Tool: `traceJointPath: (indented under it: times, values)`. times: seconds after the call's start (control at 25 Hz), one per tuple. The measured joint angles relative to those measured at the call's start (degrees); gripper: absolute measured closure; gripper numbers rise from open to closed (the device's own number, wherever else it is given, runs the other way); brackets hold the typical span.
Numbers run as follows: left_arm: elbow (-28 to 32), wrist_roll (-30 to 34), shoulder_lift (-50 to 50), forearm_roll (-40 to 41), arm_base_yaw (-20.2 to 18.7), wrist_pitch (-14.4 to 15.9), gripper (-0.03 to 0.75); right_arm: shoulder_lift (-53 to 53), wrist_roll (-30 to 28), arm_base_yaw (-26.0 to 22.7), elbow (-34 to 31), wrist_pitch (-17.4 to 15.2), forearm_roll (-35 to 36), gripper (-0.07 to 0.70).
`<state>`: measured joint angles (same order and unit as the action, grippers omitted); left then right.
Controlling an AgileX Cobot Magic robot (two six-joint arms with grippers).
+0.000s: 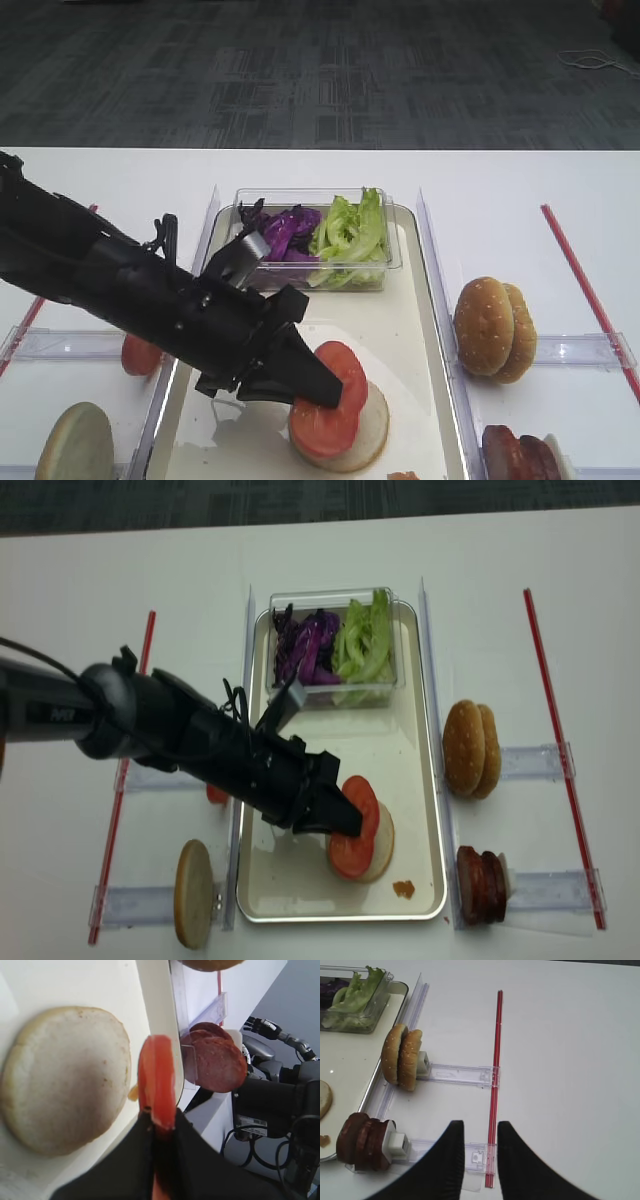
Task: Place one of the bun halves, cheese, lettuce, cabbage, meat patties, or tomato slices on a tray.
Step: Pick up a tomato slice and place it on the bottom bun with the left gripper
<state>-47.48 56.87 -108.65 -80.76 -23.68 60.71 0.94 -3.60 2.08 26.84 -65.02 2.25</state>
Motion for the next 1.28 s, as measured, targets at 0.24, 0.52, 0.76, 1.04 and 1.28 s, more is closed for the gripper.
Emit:
traceJointPath:
  times: [0.24,0.52,0.76,1.04,1.28]
  values:
    - [0.0,1.7,-1.71,-3.6,0.0,-0.11,0.69,0.0,0.0,0.0,0.0,0.0,0.0,0.43]
    - [0.0,2.37,-3.37,-6.45,0.22,-0.34,0.69,0.0,0.12,0.0,0.0,0.0,0.0,0.43]
    - [0.0,2.27,-3.72,-7.43,0.22,0.08,0.69,0.0,0.12,0.0,0.0,0.0,0.0,0.43]
    - [0.0,2.16,-3.72,-7.8,0.22,0.97,0.69,0.0,0.12,0.0,0.0,0.0,0.0,0.43]
    - [-0.7,1.56,-3.72,-7.8,0.22,1.1,0.69,0.0,0.12,0.0,0.0,0.0,0.0,0.43]
